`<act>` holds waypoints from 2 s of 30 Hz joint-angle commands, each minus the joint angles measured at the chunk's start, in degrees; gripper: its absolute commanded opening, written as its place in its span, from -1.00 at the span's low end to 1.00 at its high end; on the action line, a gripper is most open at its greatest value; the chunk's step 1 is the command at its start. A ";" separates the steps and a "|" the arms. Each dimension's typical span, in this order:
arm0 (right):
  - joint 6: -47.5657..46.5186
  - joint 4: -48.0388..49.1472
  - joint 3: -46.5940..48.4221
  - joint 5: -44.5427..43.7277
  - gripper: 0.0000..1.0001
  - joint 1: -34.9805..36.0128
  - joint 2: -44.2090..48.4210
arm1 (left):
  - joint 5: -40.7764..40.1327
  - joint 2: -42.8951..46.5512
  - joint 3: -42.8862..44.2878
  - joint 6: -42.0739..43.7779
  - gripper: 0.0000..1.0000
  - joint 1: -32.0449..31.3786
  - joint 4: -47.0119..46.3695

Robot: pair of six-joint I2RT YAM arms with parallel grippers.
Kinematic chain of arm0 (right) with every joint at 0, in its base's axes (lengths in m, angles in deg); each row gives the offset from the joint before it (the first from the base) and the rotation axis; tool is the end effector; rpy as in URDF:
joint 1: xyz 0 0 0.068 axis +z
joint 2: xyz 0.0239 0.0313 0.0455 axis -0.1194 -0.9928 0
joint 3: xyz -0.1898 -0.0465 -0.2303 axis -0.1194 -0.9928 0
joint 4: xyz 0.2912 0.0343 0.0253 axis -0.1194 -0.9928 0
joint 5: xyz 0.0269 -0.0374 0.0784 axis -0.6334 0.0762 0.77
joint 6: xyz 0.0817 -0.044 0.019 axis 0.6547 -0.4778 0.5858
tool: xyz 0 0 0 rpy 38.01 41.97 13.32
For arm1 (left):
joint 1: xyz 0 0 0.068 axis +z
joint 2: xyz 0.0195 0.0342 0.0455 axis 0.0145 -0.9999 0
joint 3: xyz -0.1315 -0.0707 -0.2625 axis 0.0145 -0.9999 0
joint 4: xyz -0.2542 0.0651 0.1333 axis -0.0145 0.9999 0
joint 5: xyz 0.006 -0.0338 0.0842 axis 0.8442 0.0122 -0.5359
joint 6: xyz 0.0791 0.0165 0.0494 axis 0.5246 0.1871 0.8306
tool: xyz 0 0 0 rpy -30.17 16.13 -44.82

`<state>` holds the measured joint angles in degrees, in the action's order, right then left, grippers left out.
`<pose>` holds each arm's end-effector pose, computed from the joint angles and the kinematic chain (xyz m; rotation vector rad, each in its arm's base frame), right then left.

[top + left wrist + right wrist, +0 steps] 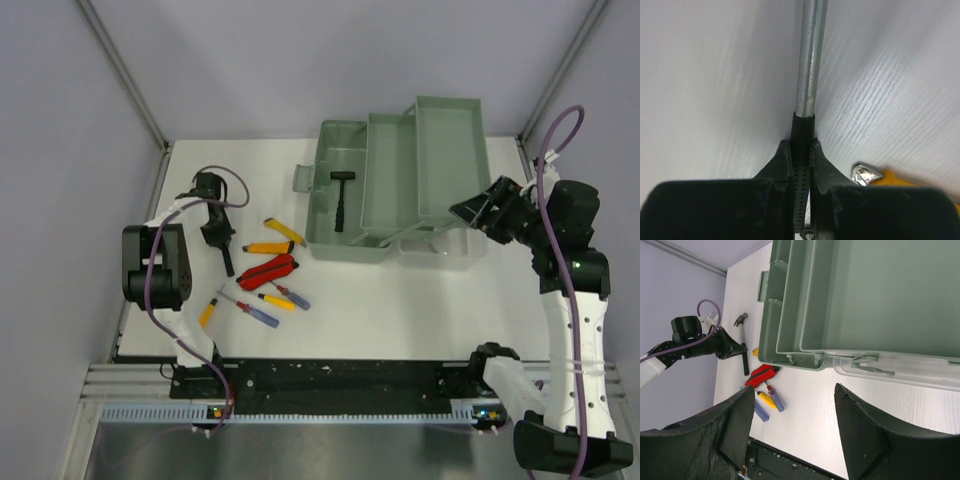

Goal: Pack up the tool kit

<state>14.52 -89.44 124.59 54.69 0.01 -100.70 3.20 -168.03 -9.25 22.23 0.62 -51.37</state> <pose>0.2142 0.0192 0.4102 0.3142 2.0223 0.8145 0.4128 0.0211 0.1289 -0.5917 2.6823 0.0746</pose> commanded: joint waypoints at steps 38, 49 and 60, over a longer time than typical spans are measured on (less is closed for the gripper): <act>0.20 2.68 -0.61 -0.68 0.28 0.70 2.12 | 4.85 10.07 -2.01 0.00 -1.00 -1.19 -0.48; 0.20 2.68 -0.17 -0.94 0.28 0.70 1.95 | 12.40 18.93 2.39 -0.17 -1.00 -4.35 0.92; 0.54 2.68 -0.08 -0.86 0.28 0.70 2.04 | 17.25 23.70 8.97 0.53 -1.00 -17.34 -8.03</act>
<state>14.89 -89.11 123.82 54.01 0.01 -99.28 18.31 -146.63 -4.81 21.60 -10.83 -50.08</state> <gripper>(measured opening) 0.641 0.097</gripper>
